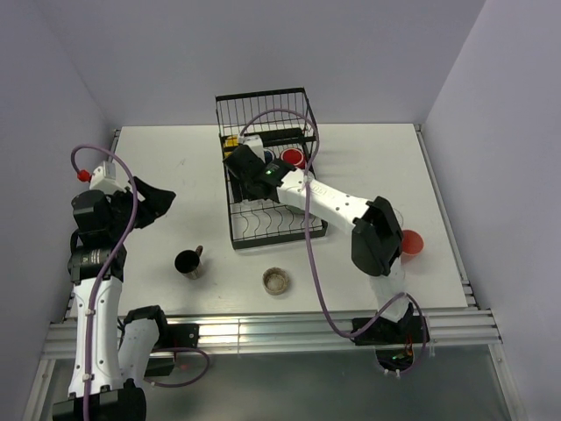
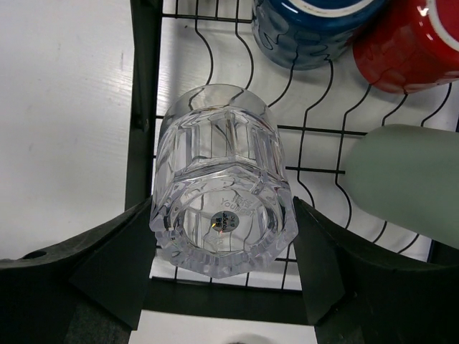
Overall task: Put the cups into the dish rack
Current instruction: Place the cup upside down on the dish rack
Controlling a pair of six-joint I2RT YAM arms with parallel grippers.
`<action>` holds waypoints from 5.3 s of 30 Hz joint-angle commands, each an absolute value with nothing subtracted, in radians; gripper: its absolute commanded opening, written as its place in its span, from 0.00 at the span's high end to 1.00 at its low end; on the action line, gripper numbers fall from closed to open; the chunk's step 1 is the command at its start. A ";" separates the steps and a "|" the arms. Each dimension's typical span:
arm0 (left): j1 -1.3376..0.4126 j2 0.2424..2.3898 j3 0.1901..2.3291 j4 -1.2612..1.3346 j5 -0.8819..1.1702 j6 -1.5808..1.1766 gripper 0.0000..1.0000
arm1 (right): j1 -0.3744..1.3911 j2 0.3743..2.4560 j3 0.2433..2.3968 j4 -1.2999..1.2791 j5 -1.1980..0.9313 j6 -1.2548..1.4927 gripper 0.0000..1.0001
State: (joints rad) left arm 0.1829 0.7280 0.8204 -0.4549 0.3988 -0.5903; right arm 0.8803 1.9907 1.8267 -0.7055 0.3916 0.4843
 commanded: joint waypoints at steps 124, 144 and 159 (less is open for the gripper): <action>0.187 0.729 0.793 -0.428 0.417 -0.565 0.17 | 0.905 2.115 1.968 -0.755 0.563 0.548 0.00; 0.187 0.704 0.785 -0.459 0.382 -0.577 0.17 | 0.917 1.980 1.862 -0.673 0.491 0.540 0.00; 0.189 0.690 0.784 -0.460 0.403 -0.601 0.19 | 0.925 1.859 1.749 -0.634 0.469 0.549 0.00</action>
